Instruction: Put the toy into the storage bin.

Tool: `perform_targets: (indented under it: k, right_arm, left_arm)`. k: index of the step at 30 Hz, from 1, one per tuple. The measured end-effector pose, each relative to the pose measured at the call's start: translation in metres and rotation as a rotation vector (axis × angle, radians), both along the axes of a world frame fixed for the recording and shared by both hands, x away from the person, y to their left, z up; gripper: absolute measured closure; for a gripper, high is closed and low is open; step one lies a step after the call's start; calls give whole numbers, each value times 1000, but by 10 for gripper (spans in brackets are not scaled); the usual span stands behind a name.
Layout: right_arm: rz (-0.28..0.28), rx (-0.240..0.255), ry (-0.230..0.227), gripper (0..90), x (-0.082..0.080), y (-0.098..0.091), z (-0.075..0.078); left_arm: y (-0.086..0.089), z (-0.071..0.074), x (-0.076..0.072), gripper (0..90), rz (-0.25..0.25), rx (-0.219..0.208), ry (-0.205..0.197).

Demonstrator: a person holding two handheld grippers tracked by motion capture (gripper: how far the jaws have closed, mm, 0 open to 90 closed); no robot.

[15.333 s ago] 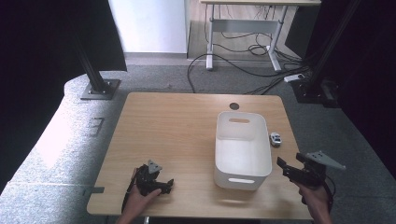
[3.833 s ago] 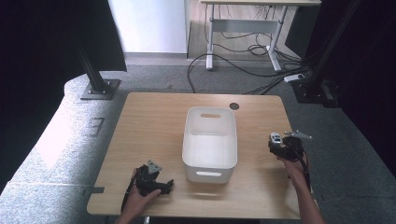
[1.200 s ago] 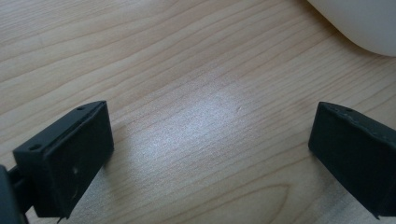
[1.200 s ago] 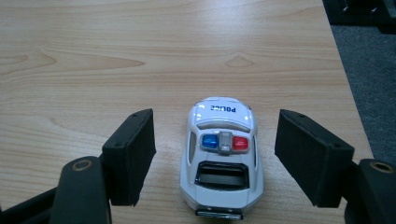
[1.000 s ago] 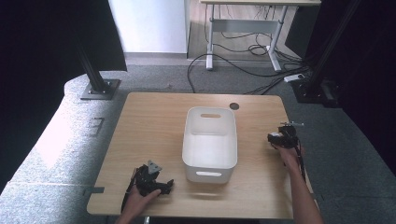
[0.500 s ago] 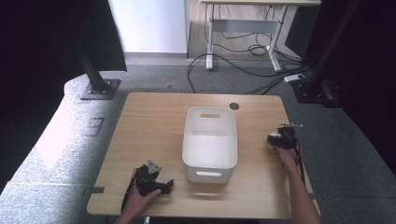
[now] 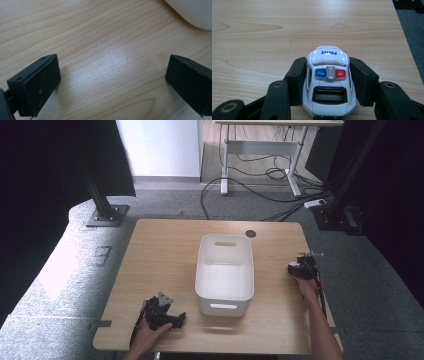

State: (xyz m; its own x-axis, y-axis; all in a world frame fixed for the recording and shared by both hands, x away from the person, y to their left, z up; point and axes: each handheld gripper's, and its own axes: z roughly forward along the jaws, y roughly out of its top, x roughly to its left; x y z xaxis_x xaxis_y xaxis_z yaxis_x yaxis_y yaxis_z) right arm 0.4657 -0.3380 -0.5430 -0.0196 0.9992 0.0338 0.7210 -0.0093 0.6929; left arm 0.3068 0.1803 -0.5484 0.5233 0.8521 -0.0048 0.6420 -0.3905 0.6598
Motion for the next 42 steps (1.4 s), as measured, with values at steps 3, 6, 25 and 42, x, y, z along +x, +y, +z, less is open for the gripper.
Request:
perform_targets:
  k: [3,6,25,42]
  right_arm:
    - [2,2,2,500,0,0,0]
    - [2,-2,0,503,0,0,0]
    - [16,14,-30,504,-12,-3,10]
    - [46,28,-63,504,-30,2,35]
  left_arm:
    - [0,0,0,0,0,0,0]
    - [0,0,0,0,0,0,0]
    - [0,0,0,0,0,-1,-1]
    - [0,0,0,0,0,-1,-1]
